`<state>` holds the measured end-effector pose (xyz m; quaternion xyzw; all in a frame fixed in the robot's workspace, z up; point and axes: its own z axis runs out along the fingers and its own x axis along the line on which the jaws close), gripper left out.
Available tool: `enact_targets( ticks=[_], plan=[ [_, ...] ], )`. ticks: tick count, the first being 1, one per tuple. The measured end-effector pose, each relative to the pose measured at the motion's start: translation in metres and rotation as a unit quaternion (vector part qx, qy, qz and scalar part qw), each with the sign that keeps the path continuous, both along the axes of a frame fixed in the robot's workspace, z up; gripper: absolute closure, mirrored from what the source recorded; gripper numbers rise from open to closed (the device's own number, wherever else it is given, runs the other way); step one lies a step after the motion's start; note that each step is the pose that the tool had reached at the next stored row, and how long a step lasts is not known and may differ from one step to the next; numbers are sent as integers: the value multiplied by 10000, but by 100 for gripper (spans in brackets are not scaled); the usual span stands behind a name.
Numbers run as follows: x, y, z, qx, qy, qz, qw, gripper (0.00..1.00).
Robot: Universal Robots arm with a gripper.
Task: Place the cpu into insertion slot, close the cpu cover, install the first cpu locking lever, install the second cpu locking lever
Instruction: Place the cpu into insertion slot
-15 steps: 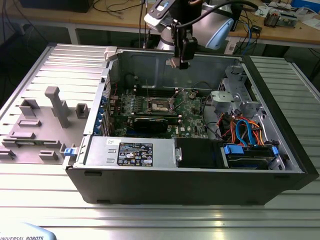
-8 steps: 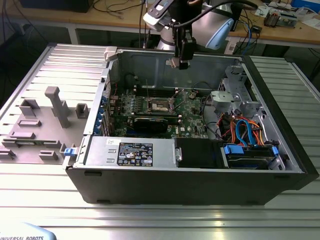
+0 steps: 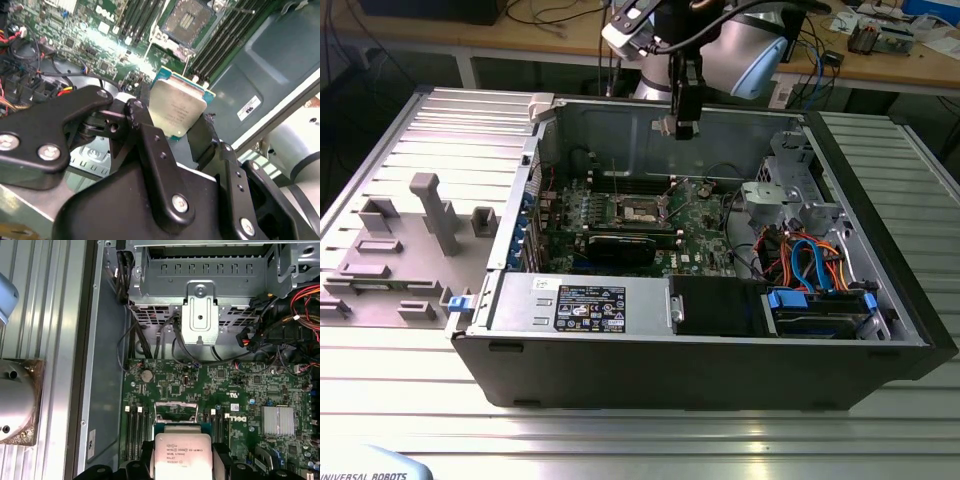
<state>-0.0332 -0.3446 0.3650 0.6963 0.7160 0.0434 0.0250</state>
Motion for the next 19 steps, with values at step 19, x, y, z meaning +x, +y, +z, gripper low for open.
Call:
enact_targets(
  ticks=[19],
  plan=[
    [-23, 4, -105, -8, 0, -54, 10000, 46]
  ],
)
